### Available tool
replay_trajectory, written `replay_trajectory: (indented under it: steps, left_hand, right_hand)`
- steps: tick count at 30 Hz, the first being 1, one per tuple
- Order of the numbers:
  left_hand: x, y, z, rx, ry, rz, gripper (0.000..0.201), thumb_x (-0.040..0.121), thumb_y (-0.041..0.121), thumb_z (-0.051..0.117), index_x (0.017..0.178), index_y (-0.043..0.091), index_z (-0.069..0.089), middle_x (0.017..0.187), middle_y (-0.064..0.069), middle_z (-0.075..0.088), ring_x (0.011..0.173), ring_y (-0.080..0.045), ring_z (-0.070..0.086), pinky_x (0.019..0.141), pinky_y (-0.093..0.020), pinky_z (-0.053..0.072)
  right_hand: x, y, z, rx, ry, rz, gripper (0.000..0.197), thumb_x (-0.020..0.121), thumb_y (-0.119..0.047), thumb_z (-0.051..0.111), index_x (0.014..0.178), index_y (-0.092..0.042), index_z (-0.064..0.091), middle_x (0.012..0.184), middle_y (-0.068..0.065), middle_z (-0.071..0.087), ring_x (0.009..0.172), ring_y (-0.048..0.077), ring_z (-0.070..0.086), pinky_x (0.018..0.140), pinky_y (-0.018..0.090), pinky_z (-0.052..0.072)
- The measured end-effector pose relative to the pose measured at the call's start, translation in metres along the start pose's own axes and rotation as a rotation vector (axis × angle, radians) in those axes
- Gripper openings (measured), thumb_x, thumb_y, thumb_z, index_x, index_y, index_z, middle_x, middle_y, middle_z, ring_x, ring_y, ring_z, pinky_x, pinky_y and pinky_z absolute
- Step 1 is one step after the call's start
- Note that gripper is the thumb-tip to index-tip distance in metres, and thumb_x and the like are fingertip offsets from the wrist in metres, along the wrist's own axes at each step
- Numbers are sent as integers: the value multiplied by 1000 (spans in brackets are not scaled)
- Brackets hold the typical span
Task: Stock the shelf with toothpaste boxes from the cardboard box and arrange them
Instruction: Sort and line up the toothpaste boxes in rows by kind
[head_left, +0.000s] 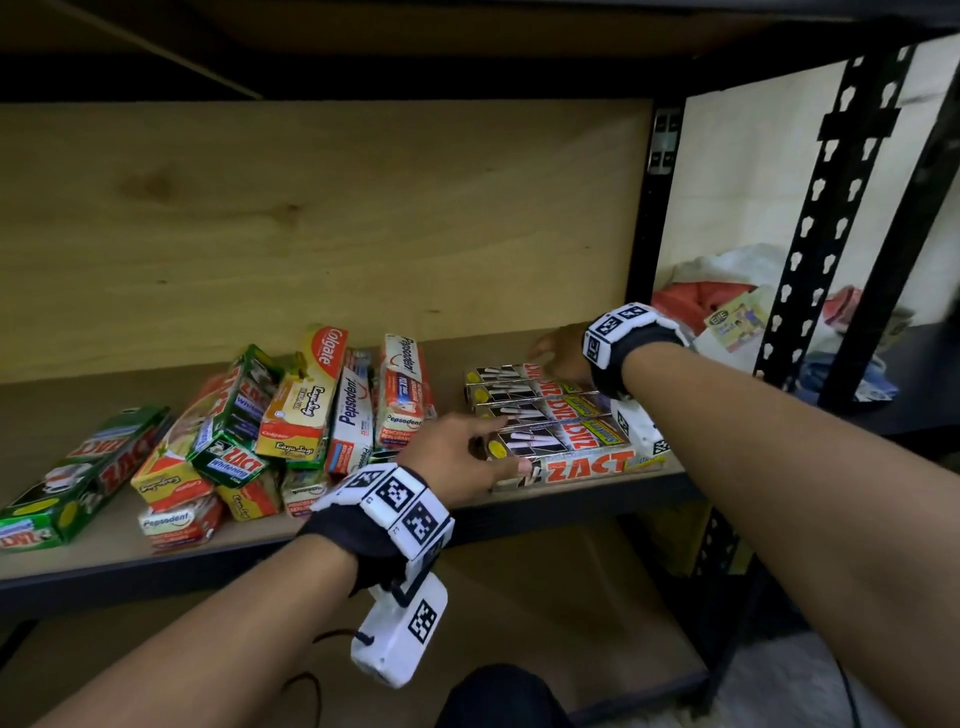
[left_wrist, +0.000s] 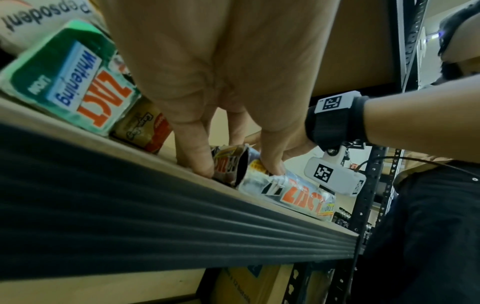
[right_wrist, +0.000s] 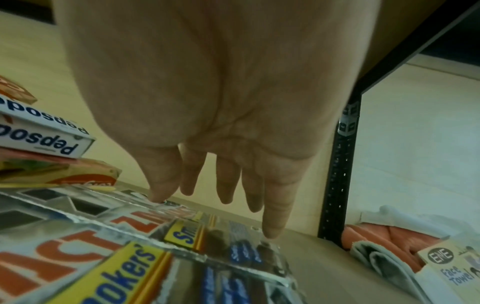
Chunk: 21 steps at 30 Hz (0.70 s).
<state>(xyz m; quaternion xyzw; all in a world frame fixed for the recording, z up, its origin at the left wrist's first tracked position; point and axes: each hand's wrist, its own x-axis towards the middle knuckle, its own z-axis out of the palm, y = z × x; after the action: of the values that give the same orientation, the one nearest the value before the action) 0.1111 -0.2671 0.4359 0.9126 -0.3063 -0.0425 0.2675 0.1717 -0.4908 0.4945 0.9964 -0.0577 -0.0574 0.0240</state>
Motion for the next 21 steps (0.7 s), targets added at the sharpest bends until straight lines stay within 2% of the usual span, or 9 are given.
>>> replay_trajectory:
  steps: [5,6,8,9,10,13,16,18,21]
  left_hand:
    - [1,-1,4,3,46,-2,72,78,64,67,142,36,48,146,2,49,132,-17,47,104,-27,38]
    - [1,-2,5,-2,58,0,72,78,64,67,142,36,49,144,1,50,131,-17,48,104,-27,38]
    - [1,-3,7,-6,73,5,72,77,65,68,140,36,50,141,0,52,128,-16,50,102,-27,40]
    - [0,-3,7,-5,78,3,71,77,65,67,140,37,50,140,0,53,127,-17,50,101,-26,40]
    - [0,-3,8,-4,81,3,71,77,66,67,140,37,50,139,0,53,126,-17,51,101,-26,40]
    - [1,-4,9,-6,82,10,72,77,66,67,141,37,49,141,0,52,127,-17,50,101,-27,40]
    - [1,-4,9,-18,88,21,71,78,65,67,141,36,50,141,0,52,127,-16,50,97,-23,36]
    - [0,-3,9,-13,92,15,71,78,65,66,141,36,50,140,1,52,127,-17,50,98,-23,37]
    - [-2,2,7,8,90,12,72,78,65,66,141,34,50,138,0,54,124,-17,52,100,-27,42]
  right_hand:
    - [11,0,4,-92,-123,19,50,103,-33,41,152,-35,35,160,-5,33,139,21,41,116,35,32]
    - [8,-1,2,-106,-143,12,50,103,-30,40,152,-36,35,159,-5,33,131,19,47,111,32,35]
    - [5,-2,-2,-97,-161,3,50,103,-29,38,153,-35,35,157,-5,37,98,13,56,90,25,45]
    - [3,-3,-5,-91,-165,4,50,103,-30,37,153,-34,35,156,-5,38,84,10,53,80,22,45]
    - [0,-5,-5,-89,-163,4,51,103,-30,37,154,-33,33,157,-4,38,81,10,48,81,23,46]
    - [-4,-8,-5,-118,-176,-6,50,106,-26,35,156,-26,29,160,-2,31,109,10,43,108,29,35]
    - [-2,-7,-3,-100,-169,-8,50,104,-28,37,154,-31,33,161,-4,31,129,15,45,113,31,31]
    - [0,-4,2,-82,-148,-10,50,102,-33,38,151,-38,36,160,-8,30,144,21,35,119,35,28]
    - [-4,-3,6,-77,-122,-6,51,99,-43,40,148,-33,44,158,-2,37,141,25,40,117,36,30]
